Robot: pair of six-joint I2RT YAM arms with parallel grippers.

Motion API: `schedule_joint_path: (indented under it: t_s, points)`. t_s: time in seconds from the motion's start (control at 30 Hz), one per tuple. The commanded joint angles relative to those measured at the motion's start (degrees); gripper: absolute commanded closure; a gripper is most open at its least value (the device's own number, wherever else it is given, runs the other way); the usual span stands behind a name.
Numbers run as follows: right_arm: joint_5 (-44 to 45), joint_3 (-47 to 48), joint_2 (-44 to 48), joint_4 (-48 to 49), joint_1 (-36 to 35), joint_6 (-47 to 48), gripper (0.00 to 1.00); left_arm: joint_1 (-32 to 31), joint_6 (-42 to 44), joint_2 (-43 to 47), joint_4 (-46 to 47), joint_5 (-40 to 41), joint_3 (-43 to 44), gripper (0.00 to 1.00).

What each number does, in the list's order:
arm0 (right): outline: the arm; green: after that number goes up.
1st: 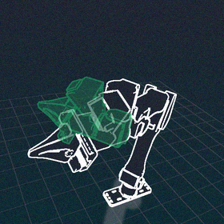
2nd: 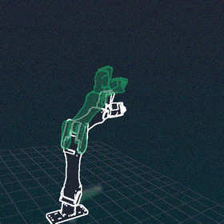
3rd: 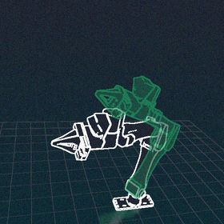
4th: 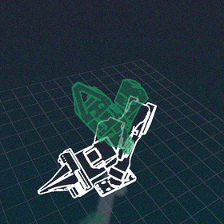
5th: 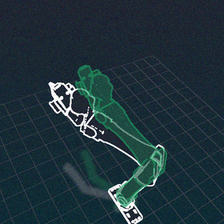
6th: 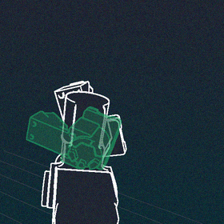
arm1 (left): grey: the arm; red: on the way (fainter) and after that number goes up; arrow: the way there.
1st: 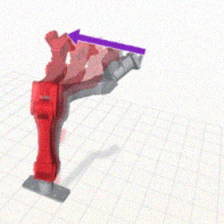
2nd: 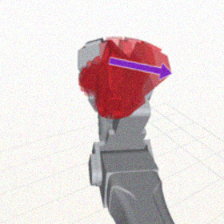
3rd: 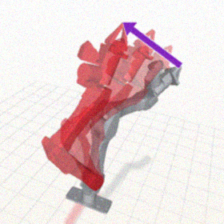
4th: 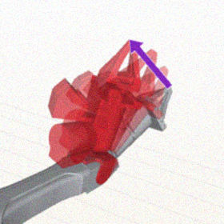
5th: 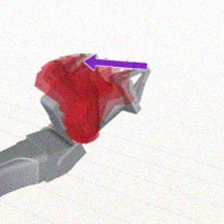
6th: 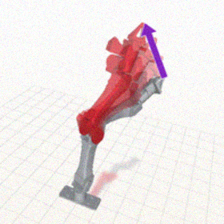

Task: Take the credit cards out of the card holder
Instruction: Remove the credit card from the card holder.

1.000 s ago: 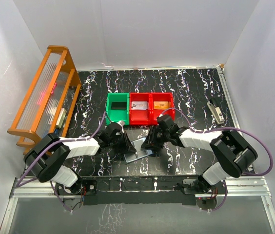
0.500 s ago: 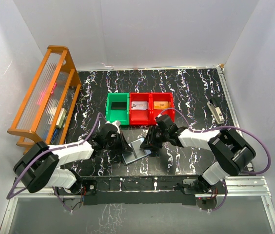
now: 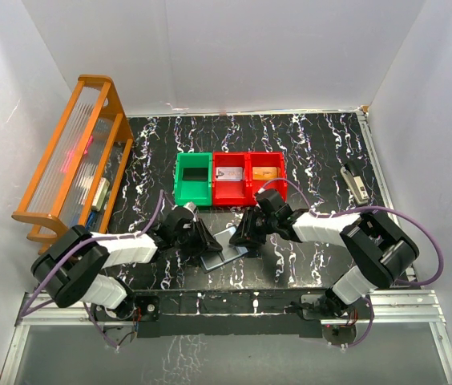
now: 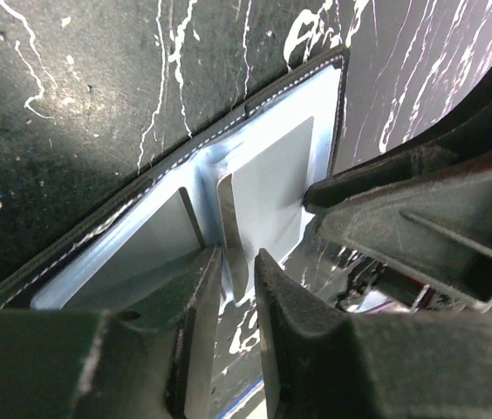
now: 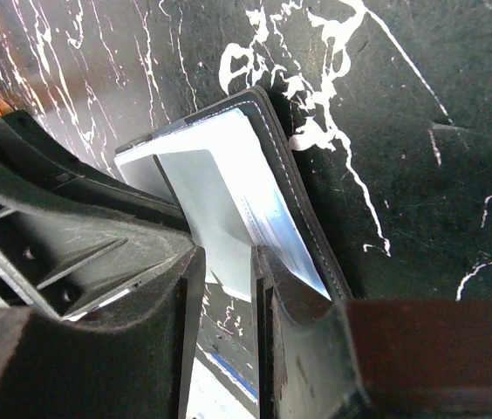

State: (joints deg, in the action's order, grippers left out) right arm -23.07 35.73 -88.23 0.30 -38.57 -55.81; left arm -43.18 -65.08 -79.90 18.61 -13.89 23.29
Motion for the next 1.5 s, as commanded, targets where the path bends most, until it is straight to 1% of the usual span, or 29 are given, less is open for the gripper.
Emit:
schedule_joint_path:
  t_s: [0.0,0.1,0.17,0.23,0.37,0.5,0.53,0.57,0.6,0.63,0.73,0.87,0.97,1.1,1.33,1.4,1.47]
  points:
    - [2.8,-3.2,-2.8,-3.2,-0.7,0.8,0.73,0.2,-2.8,-3.1,1.9,2.0,-2.7,0.82]
    - [2.4,-3.8,-2.8,-2.4,-0.7,0.2,0.73,0.2,-4.7,-3.9,6.0,1.7,-5.0,0.85]
    - [1.8,-4.4,-3.0,-1.7,-0.6,0.0,0.73,0.2,-5.7,-4.1,10.4,1.4,-6.7,0.81]
    - [1.2,-4.7,-3.3,-0.9,-0.6,-0.3,0.73,0.2,-5.7,-4.7,12.6,1.1,-7.0,0.78]
    - [0.3,-5.7,-3.4,0.3,-0.8,-0.8,0.73,0.0,-4.2,-7.8,17.5,-0.8,-5.7,0.77]
    - [-0.9,-5.8,-4.0,0.7,-0.8,-0.5,0.73,-0.2,-2.2,-11.5,22.1,-3.7,-3.8,0.82]
    - [-1.0,-5.8,-4.0,0.7,-0.8,-0.5,0.73,-0.2,-1.5,-11.9,22.3,-4.3,-3.0,0.85]
    - [-0.9,-5.9,-3.9,0.6,-0.8,-0.4,0.73,-0.2,-0.8,-11.9,22.1,-4.6,-2.7,0.90]
    - [-0.8,-6.0,-3.7,0.5,-0.8,-0.4,0.73,-0.2,-0.2,-11.8,21.7,-4.7,-2.4,0.97]
    - [-0.3,-5.8,-3.6,-0.1,-0.8,-0.2,0.73,-0.2,0.3,-11.4,20.7,-4.6,-2.2,1.00]
    - [3.4,-4.6,-2.6,-3.7,-0.6,0.5,0.73,-0.2,2.0,-9.6,15.6,-3.5,-1.6,1.00]
    - [8.4,-2.2,-1.7,-9.6,0.3,1.7,0.73,-0.1,2.5,-4.4,9.3,0.0,-3.1,1.00]
    - [10.8,-1.5,-0.1,-11.4,1.0,2.1,0.73,0.1,3.6,-0.7,4.4,1.9,-3.7,1.00]
    - [9.9,-0.7,1.8,-11.2,1.6,3.7,0.72,0.5,4.4,1.2,1.6,2.2,-4.1,1.00]
    - [8.0,1.5,0.1,-12.1,1.6,6.1,0.71,0.7,6.4,5.4,-3.3,1.4,-3.2,1.00]
    - [8.0,1.9,0.8,-12.3,1.6,6.5,0.72,0.8,7.1,6.3,-6.4,1.2,-2.6,1.00]
    - [7.6,2.8,2.4,-12.5,1.6,6.8,0.72,0.8,7.2,7.3,-6.9,0.9,-3.0,1.00]
